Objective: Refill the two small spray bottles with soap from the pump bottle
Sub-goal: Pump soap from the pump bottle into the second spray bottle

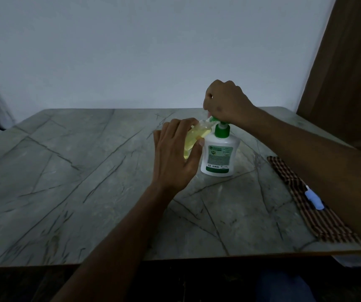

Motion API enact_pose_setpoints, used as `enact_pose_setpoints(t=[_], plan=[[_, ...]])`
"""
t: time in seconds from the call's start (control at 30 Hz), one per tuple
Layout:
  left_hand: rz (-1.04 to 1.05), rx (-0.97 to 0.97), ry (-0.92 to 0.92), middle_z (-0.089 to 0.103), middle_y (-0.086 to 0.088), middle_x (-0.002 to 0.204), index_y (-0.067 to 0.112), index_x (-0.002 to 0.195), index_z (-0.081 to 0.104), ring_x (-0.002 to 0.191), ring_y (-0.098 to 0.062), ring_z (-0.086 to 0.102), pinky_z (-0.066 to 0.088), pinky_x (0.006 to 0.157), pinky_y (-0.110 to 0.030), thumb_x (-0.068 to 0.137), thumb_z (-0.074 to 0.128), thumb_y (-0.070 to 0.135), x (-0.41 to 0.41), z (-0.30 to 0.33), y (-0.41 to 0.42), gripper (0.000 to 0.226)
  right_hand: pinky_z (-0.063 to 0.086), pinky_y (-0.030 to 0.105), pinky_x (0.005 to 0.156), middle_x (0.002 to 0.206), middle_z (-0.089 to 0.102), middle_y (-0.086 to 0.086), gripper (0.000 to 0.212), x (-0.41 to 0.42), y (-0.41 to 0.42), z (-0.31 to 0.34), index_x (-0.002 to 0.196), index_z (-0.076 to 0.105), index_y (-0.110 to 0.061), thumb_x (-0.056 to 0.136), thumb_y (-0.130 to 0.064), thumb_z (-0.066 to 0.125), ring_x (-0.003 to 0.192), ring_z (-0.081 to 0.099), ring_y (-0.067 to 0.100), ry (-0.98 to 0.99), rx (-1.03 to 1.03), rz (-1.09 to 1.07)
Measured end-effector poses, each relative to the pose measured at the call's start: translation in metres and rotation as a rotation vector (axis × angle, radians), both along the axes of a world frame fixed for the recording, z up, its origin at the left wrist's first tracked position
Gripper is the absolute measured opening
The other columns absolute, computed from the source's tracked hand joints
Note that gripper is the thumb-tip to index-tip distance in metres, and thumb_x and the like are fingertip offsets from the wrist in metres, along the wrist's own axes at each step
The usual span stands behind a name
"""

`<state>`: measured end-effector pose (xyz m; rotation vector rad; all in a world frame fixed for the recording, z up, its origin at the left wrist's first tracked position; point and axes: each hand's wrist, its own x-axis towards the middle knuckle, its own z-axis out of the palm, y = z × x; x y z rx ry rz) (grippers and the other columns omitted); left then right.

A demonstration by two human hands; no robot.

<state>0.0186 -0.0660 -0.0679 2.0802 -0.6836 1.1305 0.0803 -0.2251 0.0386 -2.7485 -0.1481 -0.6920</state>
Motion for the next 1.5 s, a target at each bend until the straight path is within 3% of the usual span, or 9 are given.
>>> enact_pose_setpoints(t=[0.2, 0.6, 0.77, 0.97, 1.5], plan=[[0.006, -0.005, -0.003, 0.062, -0.001, 0.109, 0.012, 0.118, 0.062, 0.098, -0.017, 0.053, 0.033, 0.086, -0.031, 0.095, 0.054, 0.035, -0.0005, 0.0004, -0.0004, 0.034, 0.061, 0.042, 0.077, 0.093, 0.069, 0.014, 0.016, 0.0004, 0.0001, 0.0092, 0.095, 0.066, -0.005, 0.093, -0.015, 0.055, 0.081, 0.067, 0.031, -0.046, -0.066, -0.007], [0.008, -0.007, -0.009, 0.062, -0.001, 0.109, 0.012, 0.118, 0.062, 0.098, -0.018, 0.054, 0.036, 0.085, -0.034, 0.095, 0.056, 0.034, 0.001, 0.0, -0.0006, 0.032, 0.062, 0.044, 0.079, 0.09, 0.07, 0.013, 0.017, 0.0025, -0.0007, 0.0082, 0.095, 0.066, -0.005, 0.091, -0.017, 0.055, 0.08, 0.069, 0.031, -0.029, -0.06, 0.01], [0.002, 0.004, -0.009, 0.062, 0.0, 0.11, 0.012, 0.118, 0.062, 0.098, -0.018, 0.054, 0.036, 0.085, -0.035, 0.094, 0.058, 0.032, 0.0016, -0.0007, 0.0, 0.031, 0.061, 0.048, 0.085, 0.101, 0.071, 0.014, 0.021, 0.0044, -0.0016, 0.0012, 0.102, 0.07, -0.009, 0.093, -0.022, 0.057, 0.09, 0.07, 0.032, 0.012, 0.02, 0.008], [0.001, 0.002, -0.014, 0.062, 0.0, 0.108, 0.013, 0.117, 0.062, 0.097, -0.016, 0.053, 0.035, 0.084, -0.033, 0.093, 0.058, 0.031, 0.0006, 0.0, -0.0007, 0.03, 0.061, 0.044, 0.078, 0.094, 0.068, 0.014, 0.017, 0.0026, -0.0006, 0.0074, 0.097, 0.066, -0.005, 0.093, -0.018, 0.056, 0.083, 0.067, 0.032, -0.012, -0.07, 0.005], [0.005, -0.013, -0.008, 0.063, -0.001, 0.109, 0.012, 0.118, 0.062, 0.097, -0.016, 0.054, 0.033, 0.085, -0.03, 0.094, 0.057, 0.033, 0.0011, -0.0003, -0.0019, 0.033, 0.062, 0.045, 0.08, 0.094, 0.071, 0.014, 0.016, 0.0074, 0.0009, 0.0046, 0.096, 0.067, -0.005, 0.091, -0.016, 0.057, 0.084, 0.069, 0.032, -0.004, -0.028, 0.014]])
